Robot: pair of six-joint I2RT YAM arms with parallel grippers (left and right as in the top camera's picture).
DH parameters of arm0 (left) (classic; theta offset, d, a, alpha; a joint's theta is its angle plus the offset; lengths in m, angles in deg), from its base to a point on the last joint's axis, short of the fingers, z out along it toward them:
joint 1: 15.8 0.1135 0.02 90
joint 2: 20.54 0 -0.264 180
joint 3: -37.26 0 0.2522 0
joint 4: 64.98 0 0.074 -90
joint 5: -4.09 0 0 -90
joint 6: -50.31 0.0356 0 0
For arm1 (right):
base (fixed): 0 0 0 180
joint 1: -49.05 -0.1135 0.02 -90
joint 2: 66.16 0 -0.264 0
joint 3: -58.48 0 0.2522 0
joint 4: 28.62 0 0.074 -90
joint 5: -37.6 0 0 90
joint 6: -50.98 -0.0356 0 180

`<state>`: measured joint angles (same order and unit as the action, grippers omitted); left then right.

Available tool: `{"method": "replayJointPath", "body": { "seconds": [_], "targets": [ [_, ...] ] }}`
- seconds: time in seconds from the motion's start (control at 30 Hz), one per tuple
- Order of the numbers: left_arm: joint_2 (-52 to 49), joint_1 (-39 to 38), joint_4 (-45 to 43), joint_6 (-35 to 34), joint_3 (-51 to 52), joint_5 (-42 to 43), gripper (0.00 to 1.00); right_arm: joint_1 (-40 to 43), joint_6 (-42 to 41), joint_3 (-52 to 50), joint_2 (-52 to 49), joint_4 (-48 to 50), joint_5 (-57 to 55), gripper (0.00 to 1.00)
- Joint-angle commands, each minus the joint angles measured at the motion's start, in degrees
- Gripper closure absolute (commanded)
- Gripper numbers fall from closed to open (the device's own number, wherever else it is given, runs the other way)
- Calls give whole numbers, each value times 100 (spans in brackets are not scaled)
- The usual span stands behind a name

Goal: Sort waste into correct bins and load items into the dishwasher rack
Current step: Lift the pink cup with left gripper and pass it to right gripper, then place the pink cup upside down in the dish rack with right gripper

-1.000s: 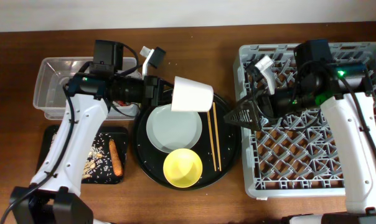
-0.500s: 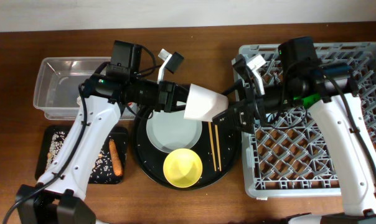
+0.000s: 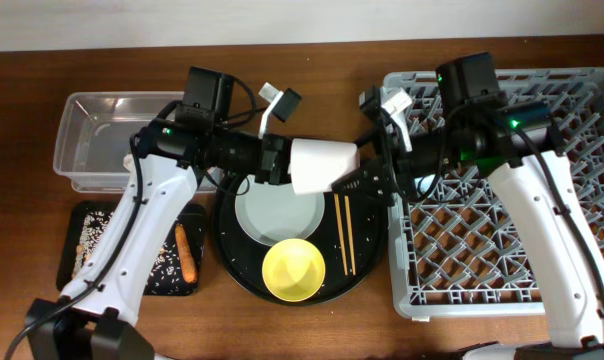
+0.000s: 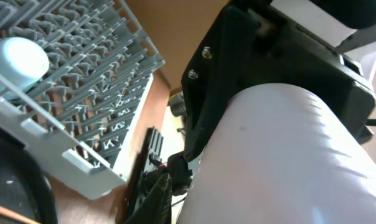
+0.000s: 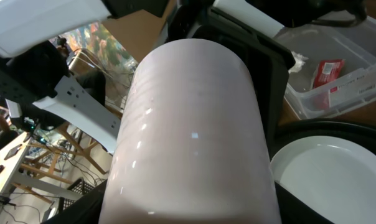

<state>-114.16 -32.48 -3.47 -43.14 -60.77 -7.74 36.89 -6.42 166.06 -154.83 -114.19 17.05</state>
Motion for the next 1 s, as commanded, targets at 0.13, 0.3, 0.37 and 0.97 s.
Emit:
{"method": "replayJointPath", "body": {
  "seconds": [0.13,0.3,0.37,0.97],
  "targets": [
    [55,584,31,50,-26,-1360,71,-90,-203,85,44,9,-280,37],
    [55,717,208,50,-24,-2194,70,46,-2052,92,48,-186,-2758,43],
    [55,717,404,50,-24,-2483,70,367,-2610,92,138,-647,-3716,43],
    [55,710,1001,52,-20,-3333,71,918,-4129,-1805,210,-1727,-6522,47]
  ]
}}
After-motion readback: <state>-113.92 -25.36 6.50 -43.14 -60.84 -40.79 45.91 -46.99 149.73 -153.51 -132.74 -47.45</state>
